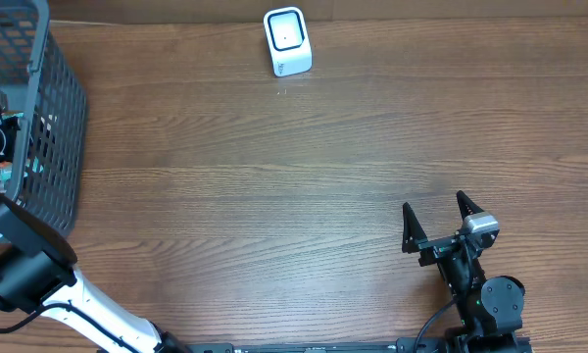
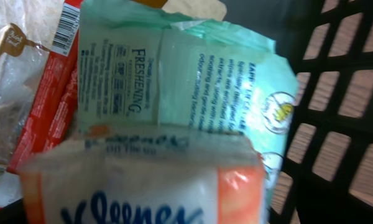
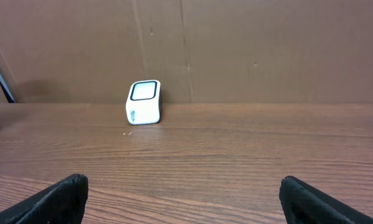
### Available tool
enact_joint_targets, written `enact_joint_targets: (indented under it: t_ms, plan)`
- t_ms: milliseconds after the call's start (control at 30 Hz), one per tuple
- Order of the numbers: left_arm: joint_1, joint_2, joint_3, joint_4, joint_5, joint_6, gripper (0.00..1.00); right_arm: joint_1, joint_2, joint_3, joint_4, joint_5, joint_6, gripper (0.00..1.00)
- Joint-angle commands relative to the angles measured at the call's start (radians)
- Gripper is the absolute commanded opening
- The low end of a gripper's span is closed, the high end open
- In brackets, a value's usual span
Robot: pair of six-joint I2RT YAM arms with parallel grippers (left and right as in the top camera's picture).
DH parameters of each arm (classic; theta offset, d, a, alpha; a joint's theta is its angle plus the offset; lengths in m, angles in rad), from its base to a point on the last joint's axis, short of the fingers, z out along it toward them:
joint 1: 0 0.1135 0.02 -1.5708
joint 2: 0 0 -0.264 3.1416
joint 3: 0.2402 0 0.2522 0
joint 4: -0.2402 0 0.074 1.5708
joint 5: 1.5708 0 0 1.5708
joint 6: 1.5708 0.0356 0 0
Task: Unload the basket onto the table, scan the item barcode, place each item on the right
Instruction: 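Move the left gripper into the grey basket toward the items, then grasp the green wipes pack and Kleenex pack with the left gripper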
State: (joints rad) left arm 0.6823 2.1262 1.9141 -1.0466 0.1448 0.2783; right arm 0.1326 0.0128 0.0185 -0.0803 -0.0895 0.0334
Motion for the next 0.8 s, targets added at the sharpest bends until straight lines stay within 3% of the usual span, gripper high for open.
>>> enact_joint_targets:
  t_ms: [0, 467, 633, 767]
  plan:
    - [-0.019, 0.014, 0.007, 0.009, -0.034, 0.029, 1.0, 0.0, -0.01, -0.011, 0.005, -0.002, 0.005, 1.0]
    - [-0.019, 0.015, -0.099, 0.113, -0.041, 0.001, 1.0, 0.0, -0.01, -0.011, 0.005, -0.002, 0.005, 1.0]
    - [-0.019, 0.016, -0.105, 0.119, -0.04, -0.002, 0.75, 0.0, -0.01, -0.011, 0.005, -0.002, 0.005, 1.0]
    - [-0.019, 0.016, -0.105, 0.111, -0.04, -0.002, 0.67, 0.0, -0.01, -0.011, 0.005, -0.002, 0.005, 1.0]
